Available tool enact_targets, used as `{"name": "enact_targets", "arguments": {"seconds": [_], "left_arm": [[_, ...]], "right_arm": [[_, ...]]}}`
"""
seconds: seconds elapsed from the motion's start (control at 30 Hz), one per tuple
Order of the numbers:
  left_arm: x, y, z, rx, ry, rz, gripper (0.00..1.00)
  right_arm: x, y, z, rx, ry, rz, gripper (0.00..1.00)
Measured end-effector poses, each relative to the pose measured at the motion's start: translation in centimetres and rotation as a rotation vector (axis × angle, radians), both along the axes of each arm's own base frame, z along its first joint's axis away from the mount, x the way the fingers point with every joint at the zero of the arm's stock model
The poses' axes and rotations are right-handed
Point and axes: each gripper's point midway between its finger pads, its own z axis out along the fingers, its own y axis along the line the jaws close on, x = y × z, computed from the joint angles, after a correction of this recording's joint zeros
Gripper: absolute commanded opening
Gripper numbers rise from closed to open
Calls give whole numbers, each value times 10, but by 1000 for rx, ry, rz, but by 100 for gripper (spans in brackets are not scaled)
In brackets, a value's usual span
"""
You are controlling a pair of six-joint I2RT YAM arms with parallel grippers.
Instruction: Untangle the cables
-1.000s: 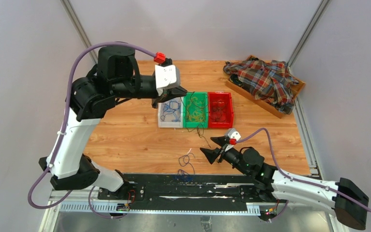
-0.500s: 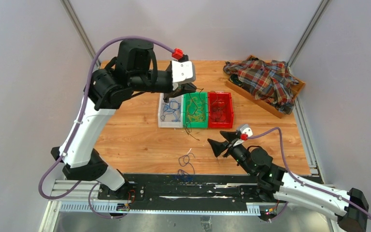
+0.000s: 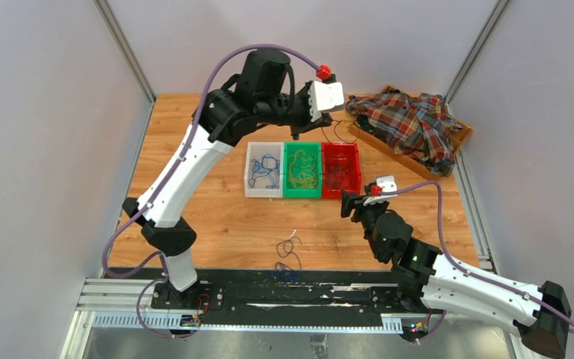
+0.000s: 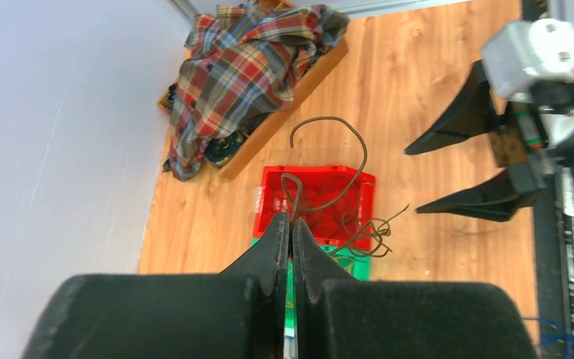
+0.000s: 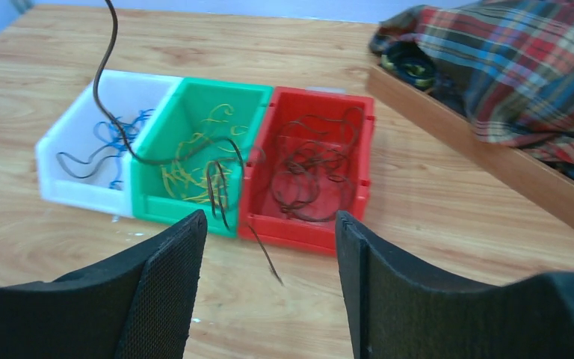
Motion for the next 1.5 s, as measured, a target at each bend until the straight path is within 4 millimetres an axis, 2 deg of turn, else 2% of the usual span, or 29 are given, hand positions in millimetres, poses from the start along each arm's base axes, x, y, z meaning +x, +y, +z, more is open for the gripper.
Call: {"name": "enact_targets", "arguments": {"seconds": [0.2, 0.37, 0.57, 0.67, 1.0, 1.23, 1.5], "left_arm": [[40, -20, -21, 25, -81, 48, 0], [71, -37, -34, 19, -132, 98, 0], [87, -49, -41, 1, -158, 119, 0], [94, -53, -52, 8, -166, 123, 0], [116, -67, -142, 118, -69, 158, 0], [124, -69, -216, 198, 46, 212, 0], [135, -75, -266, 256, 96, 245, 0]], "right_arm": [[6, -30, -8, -61, 15, -146, 62], [6, -50, -3, -33, 10, -220, 61], [5, -62, -7, -45, 23, -260, 60], [4, -65, -10, -59, 33, -268, 60], [4, -79, -4, -86, 42, -321, 58], [3, -87, 1, -85, 41, -355, 57], [4, -102, 0, -74, 54, -410, 56]]}}
